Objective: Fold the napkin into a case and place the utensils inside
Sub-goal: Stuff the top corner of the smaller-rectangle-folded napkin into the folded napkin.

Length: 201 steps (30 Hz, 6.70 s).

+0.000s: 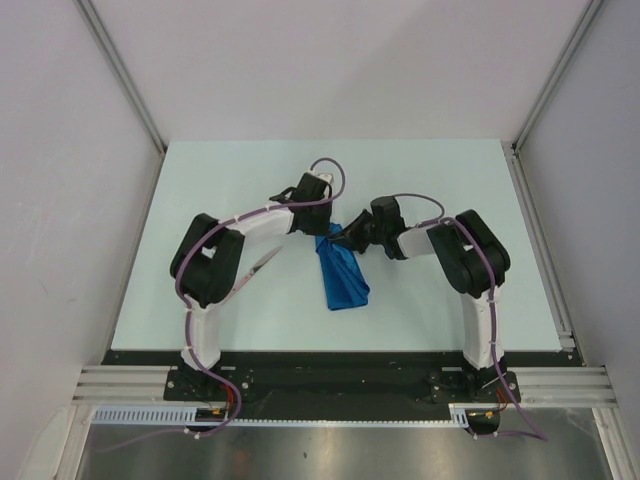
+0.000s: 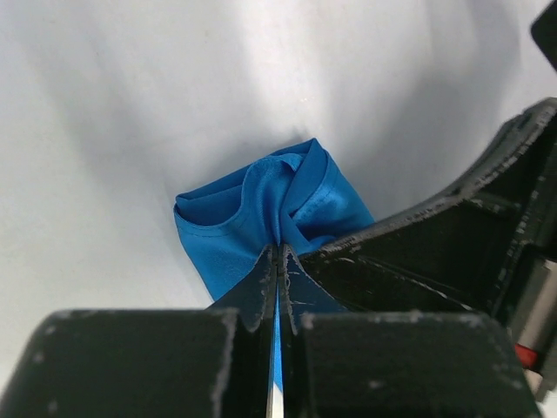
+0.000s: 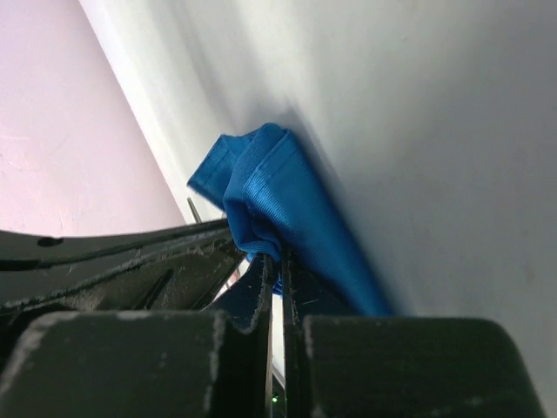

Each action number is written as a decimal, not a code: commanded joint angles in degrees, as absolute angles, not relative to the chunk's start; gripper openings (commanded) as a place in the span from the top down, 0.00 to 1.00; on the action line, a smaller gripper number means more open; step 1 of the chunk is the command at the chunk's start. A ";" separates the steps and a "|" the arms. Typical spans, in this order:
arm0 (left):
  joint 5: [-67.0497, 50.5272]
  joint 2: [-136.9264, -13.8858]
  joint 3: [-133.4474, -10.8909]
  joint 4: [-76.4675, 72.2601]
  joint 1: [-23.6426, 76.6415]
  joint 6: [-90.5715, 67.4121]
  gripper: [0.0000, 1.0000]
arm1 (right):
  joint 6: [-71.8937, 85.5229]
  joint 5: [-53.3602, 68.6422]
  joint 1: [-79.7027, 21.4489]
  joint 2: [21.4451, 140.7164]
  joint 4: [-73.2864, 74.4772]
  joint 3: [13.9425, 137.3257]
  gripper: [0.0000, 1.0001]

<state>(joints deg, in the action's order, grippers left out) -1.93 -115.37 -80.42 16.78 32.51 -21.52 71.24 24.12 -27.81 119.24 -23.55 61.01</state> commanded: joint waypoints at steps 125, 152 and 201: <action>-6.68 -110.48 -77.08 11.25 27.33 -31.64 0.61 | 59.07 39.64 -25.14 117.61 -21.19 66.63 0.66; -3.17 -85.78 -42.19 1.85 36.38 -41.31 0.72 | 31.56 27.26 -24.25 95.02 3.68 49.56 0.67; -11.25 -88.07 -30.94 -12.04 35.16 -62.40 0.75 | 11.34 -12.66 -50.10 111.27 38.15 81.39 0.74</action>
<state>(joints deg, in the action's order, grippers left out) -9.87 -87.39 -31.46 -9.17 35.33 -61.43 10.87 -11.73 -49.47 110.10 37.30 79.22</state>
